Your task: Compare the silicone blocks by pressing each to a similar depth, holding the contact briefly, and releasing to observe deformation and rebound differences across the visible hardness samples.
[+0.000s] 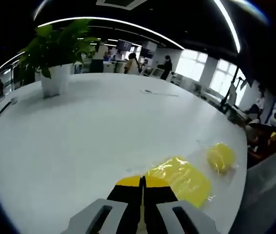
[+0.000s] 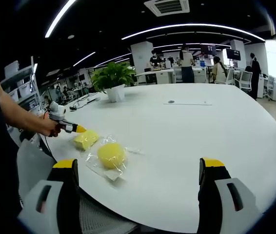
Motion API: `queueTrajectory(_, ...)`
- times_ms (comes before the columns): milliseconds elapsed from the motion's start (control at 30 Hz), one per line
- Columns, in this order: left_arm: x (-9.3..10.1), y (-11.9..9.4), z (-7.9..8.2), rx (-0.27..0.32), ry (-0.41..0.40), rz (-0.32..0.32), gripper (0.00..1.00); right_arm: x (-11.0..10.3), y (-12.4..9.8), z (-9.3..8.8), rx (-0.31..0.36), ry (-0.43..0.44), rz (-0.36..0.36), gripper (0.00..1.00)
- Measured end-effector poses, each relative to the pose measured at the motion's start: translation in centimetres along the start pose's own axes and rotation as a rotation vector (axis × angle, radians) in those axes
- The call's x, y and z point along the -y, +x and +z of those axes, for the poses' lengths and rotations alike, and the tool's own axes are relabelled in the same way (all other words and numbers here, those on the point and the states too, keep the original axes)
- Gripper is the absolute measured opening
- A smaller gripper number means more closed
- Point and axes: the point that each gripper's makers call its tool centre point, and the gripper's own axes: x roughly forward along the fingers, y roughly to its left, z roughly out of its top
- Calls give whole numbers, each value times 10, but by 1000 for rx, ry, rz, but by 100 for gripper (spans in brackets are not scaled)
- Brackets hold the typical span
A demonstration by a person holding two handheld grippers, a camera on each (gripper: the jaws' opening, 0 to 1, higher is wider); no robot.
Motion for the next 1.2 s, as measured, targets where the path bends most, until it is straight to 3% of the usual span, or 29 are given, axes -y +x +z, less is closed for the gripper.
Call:
queueTrajectory(200,-3,1,-3,-15,11,11,0,0,0,-2,-8,-3,1,96)
queueTrajectory(267,-3,1,-4,-14,-68,6,0,1,0,-2,-7,-1,0,96)
queueTrajectory(367,-8,0,-5,-23,-55,7,1,1,0,-1,-4,0,3,96)
queueTrajectory(433,-6,0,-5,-14,-152,-27,1,1,1,0,-7,-1,4,96)
queueTrajectory(533,-19,-3,-9,-38,-136,23,9,1,1,2,-7,-1,10,96)
queueTrajectory(600,-20,-4,-9,-36,-180,17,10,0,1,4,-6,-11,14,96)
queueTrajectory(633,-20,-5,-7,-13,-226,11,16,1,1,4,-5,-12,15,96)
queueTrajectory(733,-32,-14,4,87,-296,31,45,5,0,5,1,-9,7,96)
queueTrajectory(800,-38,-24,8,115,-296,45,52,7,1,7,4,-2,8,96)
queueTrajectory(1000,-30,-51,41,231,-171,0,84,11,5,9,2,6,7,96)
queueTrajectory(1067,-23,-60,50,247,-118,-6,92,10,7,10,4,10,10,96)
queueTrajectory(1200,-11,-72,50,226,-14,-8,99,8,14,2,-20,1,27,96)
